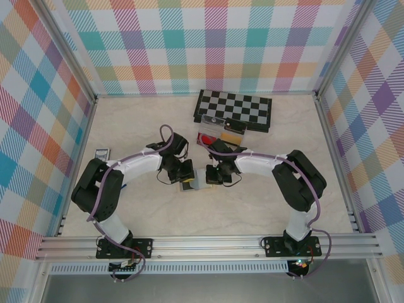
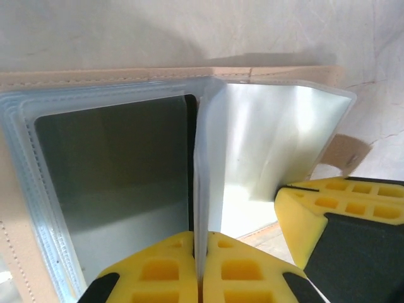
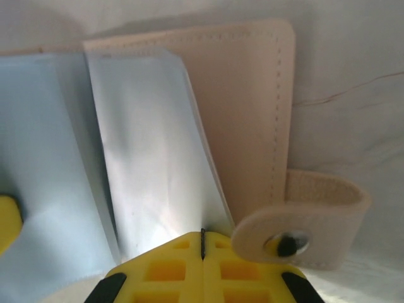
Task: Take the credit cards out of the card holder
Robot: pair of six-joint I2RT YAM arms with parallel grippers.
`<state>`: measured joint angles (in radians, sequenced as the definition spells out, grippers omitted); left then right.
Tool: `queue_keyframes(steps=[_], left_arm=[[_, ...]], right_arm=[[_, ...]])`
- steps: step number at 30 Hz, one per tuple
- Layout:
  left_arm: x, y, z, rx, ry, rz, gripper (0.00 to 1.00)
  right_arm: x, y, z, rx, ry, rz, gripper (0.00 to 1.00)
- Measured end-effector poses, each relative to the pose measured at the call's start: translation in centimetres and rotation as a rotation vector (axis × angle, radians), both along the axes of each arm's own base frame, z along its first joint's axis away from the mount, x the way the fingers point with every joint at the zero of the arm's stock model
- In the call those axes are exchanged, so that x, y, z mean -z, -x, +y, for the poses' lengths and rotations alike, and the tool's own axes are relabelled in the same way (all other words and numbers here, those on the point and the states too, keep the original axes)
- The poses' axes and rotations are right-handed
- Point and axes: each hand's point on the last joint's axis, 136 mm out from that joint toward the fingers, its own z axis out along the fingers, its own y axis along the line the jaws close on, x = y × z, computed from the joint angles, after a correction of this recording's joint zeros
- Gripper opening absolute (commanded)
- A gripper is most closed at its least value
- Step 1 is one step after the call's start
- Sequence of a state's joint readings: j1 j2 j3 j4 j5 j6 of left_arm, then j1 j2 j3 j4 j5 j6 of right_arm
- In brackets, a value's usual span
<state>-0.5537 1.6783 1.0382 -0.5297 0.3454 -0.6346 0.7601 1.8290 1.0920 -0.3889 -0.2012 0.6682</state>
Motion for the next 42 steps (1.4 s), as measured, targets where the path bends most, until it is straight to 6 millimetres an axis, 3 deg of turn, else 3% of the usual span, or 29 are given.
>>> queue_keyframes(steps=[5, 11, 18, 27, 32, 37, 42], left_arm=[[-1.0, 0.1, 0.5, 0.045, -0.031, -0.022, 0.0], [-1.4, 0.2, -0.5, 0.049, 0.028, -0.011, 0.01], [-0.8, -0.1, -1.5, -0.002, 0.096, 0.015, 0.16], [-0.8, -0.5, -2.6, -0.023, 0.155, 0.031, 0.21], [-0.7, -0.6, -3.1, -0.029, 0.181, 0.042, 0.28], [-1.2, -0.4, -3.2, -0.005, 0.183, 0.049, 0.4], [-2.8, -0.7, -3.4, 0.027, 0.184, 0.017, 0.42]], right_arm=[[-0.1, 0.6, 0.5, -0.021, -0.021, 0.02, 0.02], [0.7, 1.0, 0.4, -0.013, -0.009, 0.054, 0.02], [0.7, 1.0, 0.4, 0.004, -0.009, 0.068, 0.02], [0.7, 1.0, 0.4, 0.006, -0.009, 0.069, 0.02], [0.7, 1.0, 0.5, 0.007, -0.01, 0.069, 0.02], [0.6, 0.9, 0.2, 0.011, -0.012, 0.048, 0.02], [-0.6, 0.8, -0.8, 0.023, -0.004, -0.009, 0.03]])
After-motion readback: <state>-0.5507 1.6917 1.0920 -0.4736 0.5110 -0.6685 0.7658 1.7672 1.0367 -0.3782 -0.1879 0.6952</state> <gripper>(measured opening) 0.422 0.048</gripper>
